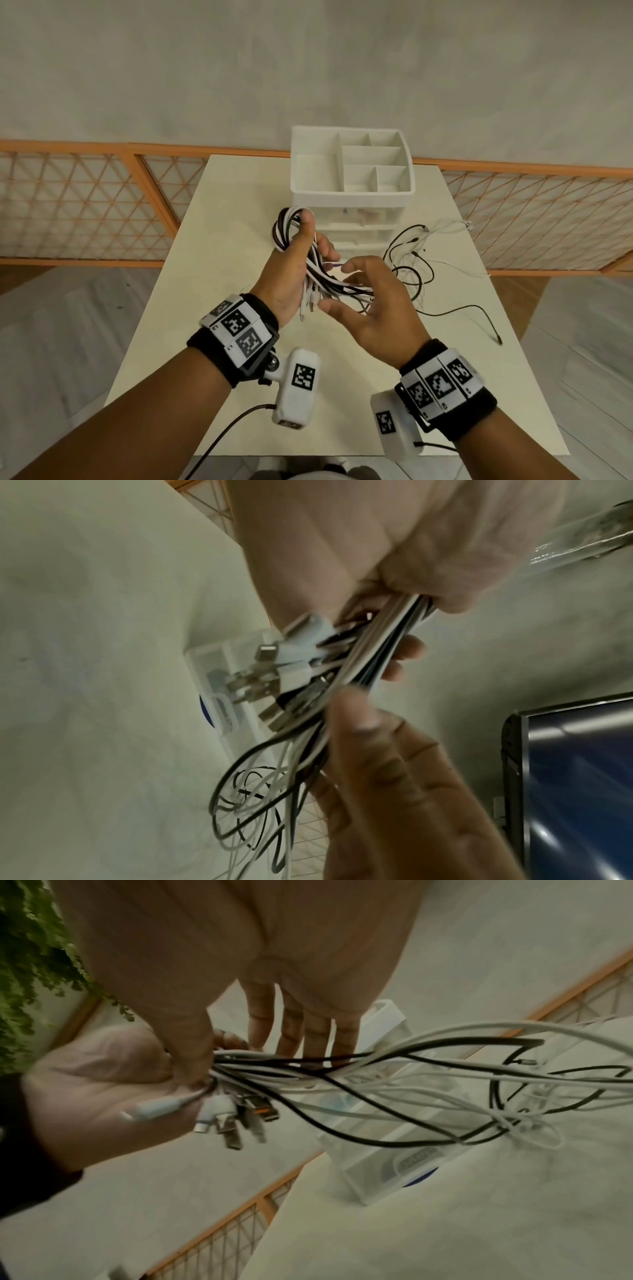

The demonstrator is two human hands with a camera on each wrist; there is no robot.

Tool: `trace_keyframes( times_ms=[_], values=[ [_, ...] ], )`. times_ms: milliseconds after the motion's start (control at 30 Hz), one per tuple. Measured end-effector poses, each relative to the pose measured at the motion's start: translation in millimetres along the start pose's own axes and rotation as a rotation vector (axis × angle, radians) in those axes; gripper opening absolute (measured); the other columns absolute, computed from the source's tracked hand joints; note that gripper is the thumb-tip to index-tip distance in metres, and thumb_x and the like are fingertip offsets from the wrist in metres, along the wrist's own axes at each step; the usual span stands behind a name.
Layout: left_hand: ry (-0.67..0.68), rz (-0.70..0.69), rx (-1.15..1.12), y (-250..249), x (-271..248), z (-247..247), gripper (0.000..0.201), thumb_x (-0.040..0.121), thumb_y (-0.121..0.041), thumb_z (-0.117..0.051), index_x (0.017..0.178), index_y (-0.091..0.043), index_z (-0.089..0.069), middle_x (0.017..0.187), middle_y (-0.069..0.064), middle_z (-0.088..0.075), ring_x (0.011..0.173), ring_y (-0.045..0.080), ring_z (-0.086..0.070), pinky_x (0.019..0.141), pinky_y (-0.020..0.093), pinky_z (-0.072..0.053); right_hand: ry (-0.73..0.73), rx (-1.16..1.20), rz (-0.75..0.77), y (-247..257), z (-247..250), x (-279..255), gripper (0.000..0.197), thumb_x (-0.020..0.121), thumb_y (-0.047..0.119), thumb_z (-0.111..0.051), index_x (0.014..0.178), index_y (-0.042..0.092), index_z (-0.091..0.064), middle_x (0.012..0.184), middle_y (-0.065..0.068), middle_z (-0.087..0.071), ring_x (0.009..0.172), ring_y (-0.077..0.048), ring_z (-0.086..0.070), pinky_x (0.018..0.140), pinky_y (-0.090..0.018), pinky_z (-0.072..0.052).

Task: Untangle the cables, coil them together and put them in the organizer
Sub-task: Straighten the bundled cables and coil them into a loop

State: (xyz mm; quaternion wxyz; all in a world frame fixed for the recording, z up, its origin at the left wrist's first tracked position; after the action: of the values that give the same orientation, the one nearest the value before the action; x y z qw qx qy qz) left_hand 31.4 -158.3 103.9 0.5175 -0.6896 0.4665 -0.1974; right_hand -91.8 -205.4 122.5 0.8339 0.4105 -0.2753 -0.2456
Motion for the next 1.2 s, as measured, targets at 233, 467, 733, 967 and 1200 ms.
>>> trace_keyframes(
  times_ms=[233, 467, 733, 967, 1200],
  values=[
    [0.146, -0.097, 0.225, -10, -9, -23, 0.065, 0.086, -0.075, -0.04, 0.075, -0.012, -0.05, 0.084, 0.018, -0.048, 0.073, 0.028, -0.055, 0.067, 0.035, -0.048, -0.064, -0.127, -0.06, 1, -14, 14, 0.045, 0.072, 0.051, -0.067, 0.108, 0.026, -0.054, 0.092, 0.018, -0.06, 0.085, -0.009, -0.063, 0.081, -0.049, -0.053],
    [0.01, -0.151, 0.146, -15, -9, -10, 0.057, 0.088, -0.065, -0.047, 0.08, -0.011, -0.06, 0.065, 0.009, -0.054, 0.085, 0.031, -0.066, 0.069, 0.035, -0.051, -0.075, -0.323, 0.052, 9, -17, 15, 0.038, 0.074, 0.043, -0.075, 0.102, 0.022, -0.063, 0.09, 0.017, -0.06, 0.085, -0.014, -0.063, 0.081, -0.044, -0.047],
    [-0.11, -0.168, 0.004, -25, -6, 15, 0.039, 0.095, -0.046, -0.052, 0.077, -0.012, -0.055, 0.051, 0.001, -0.041, 0.048, 0.018, -0.051, 0.063, 0.034, -0.052, 0.185, -0.411, 0.033, -25, -26, 9, 0.024, 0.079, 0.043, -0.062, 0.084, 0.02, -0.062, 0.06, 0.019, -0.045, 0.06, -0.01, -0.04, 0.083, -0.041, -0.043],
    [-0.208, -0.297, 0.231, -42, -2, 22, 0.039, 0.096, -0.044, -0.059, 0.066, -0.022, -0.051, 0.051, -0.002, -0.046, 0.052, 0.023, -0.057, 0.072, 0.05, -0.055, 0.158, -0.26, -0.032, -21, -20, 10, 0.031, 0.085, 0.034, -0.068, 0.065, 0.026, -0.045, 0.048, 0.009, -0.042, 0.048, -0.012, -0.041, 0.05, -0.031, -0.037],
    [0.128, -0.112, 0.386, -22, -9, -14, 0.046, 0.088, -0.055, -0.057, 0.074, -0.012, -0.05, 0.048, -0.002, -0.034, 0.039, 0.017, -0.034, 0.05, 0.029, -0.046, 0.32, -0.588, -0.335, -74, -11, 11, 0.04, 0.08, 0.039, -0.066, 0.051, 0.018, -0.048, 0.053, 0.003, -0.049, 0.062, -0.024, -0.054, 0.058, -0.028, -0.039]
  ],
)
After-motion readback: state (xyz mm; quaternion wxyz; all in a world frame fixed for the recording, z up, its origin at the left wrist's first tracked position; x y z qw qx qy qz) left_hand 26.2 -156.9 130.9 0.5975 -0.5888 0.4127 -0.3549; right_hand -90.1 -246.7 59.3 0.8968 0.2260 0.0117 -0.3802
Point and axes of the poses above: each hand's wrist, its own x-axis towards the middle knuckle, its own z-axis out of the back of the hand, y = z × x, the point moved 10 cm from there along x, towards the middle knuckle
